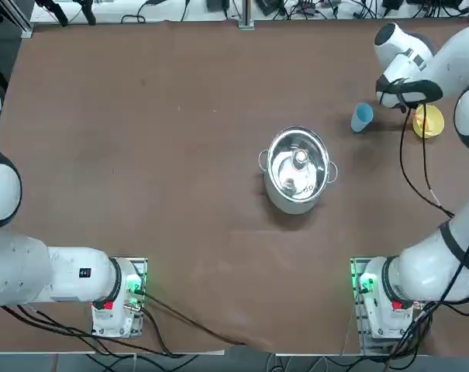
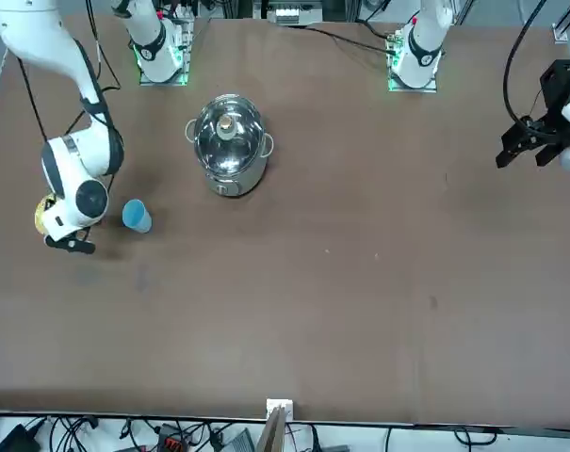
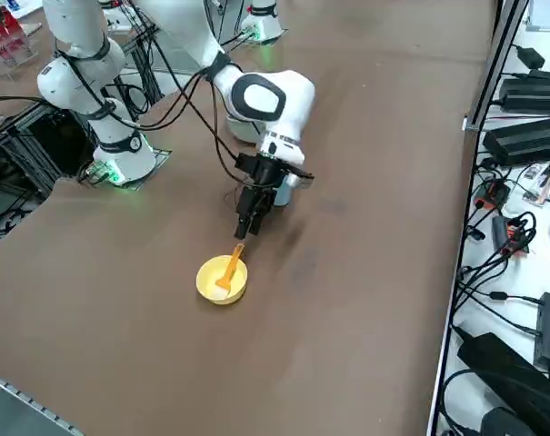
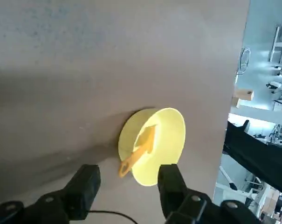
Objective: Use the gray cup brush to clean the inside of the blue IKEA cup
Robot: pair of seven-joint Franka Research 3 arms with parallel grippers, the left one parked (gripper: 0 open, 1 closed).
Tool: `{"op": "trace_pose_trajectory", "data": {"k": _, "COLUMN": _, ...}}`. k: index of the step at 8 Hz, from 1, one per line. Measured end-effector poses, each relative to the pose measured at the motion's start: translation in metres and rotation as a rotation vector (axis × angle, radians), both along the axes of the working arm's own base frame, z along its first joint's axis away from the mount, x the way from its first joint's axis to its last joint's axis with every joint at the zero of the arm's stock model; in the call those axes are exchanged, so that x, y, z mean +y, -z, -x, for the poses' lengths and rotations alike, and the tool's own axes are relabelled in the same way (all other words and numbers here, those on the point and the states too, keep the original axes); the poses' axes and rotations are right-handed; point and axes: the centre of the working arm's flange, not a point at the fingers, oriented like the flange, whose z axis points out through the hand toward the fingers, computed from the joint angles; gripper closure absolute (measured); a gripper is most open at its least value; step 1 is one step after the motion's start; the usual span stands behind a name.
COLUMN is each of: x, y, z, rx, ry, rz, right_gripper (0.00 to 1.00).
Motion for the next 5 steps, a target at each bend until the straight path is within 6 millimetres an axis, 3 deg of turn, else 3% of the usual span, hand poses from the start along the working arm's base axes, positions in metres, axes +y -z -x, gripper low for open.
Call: {"op": "trace_pose_trajectory", "data": {"k": 5, "x": 0.004, "y": 0.027, "z": 0.003, "rx": -0.017, "ry": -0.016, "rz": 0.07, "right_gripper": 0.32}}
